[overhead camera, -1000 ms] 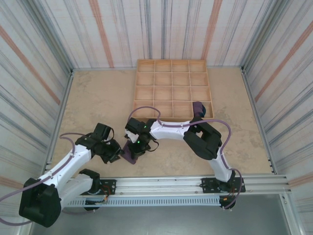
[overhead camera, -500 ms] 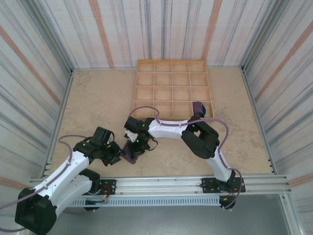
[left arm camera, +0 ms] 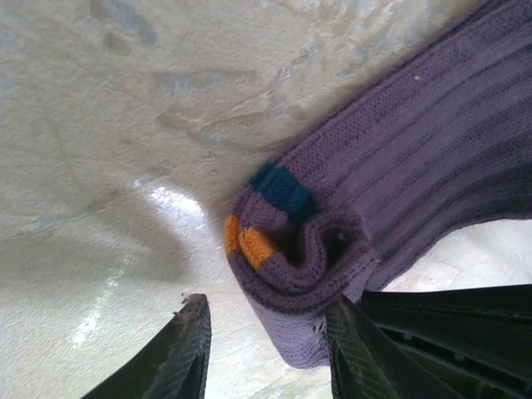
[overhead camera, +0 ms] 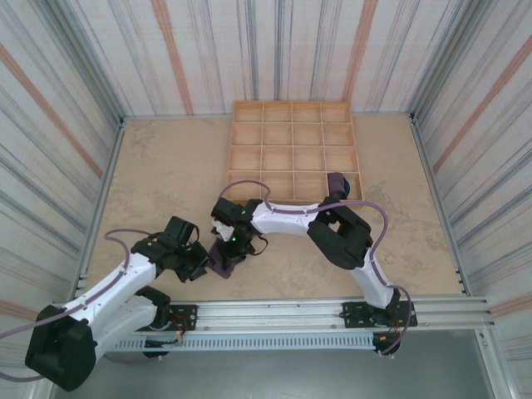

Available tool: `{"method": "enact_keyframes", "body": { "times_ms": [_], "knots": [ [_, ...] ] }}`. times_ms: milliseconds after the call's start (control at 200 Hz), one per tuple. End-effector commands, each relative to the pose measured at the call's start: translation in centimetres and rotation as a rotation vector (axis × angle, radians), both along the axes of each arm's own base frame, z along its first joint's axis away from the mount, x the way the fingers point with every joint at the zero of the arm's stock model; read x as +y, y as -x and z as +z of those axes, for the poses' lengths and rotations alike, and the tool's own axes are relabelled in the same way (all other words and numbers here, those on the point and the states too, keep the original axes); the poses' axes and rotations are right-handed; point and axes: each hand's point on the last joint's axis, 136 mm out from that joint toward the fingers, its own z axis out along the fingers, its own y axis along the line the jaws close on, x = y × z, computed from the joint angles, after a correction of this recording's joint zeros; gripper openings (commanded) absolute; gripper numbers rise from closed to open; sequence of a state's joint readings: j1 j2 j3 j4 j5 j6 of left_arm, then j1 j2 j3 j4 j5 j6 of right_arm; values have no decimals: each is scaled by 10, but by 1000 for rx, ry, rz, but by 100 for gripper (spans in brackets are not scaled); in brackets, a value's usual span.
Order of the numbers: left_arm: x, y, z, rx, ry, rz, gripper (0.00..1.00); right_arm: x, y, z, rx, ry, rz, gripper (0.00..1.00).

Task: Roll the socks

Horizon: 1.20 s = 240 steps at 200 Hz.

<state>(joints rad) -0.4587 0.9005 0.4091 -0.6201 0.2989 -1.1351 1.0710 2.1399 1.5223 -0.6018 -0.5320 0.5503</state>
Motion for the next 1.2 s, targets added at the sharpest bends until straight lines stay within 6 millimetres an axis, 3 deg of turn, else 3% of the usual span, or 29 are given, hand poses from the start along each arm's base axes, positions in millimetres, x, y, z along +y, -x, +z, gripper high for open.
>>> {"method": "enact_keyframes", "body": {
  "times_ms": [0, 461, 786, 1037, 1197],
  "knots": [
    [7, -2, -6, 0, -42, 22, 41, -7, 0, -9, 34, 50, -21, 0],
    [15, 2, -20, 45, -109, 10, 38, -3, 0, -4, 37, 15, -12, 0],
    [16, -6, -23, 44, -143, 7, 35, 1, 3, 3, 40, -44, -6, 0],
    [19, -7, -26, 53, -163, 2, 25, 2, 2, 9, 21, -73, -3, 2],
    [18, -9, -24, 54, -149, -19, 6, -1, -2, 18, -26, -101, -9, 9]
  ]
}}
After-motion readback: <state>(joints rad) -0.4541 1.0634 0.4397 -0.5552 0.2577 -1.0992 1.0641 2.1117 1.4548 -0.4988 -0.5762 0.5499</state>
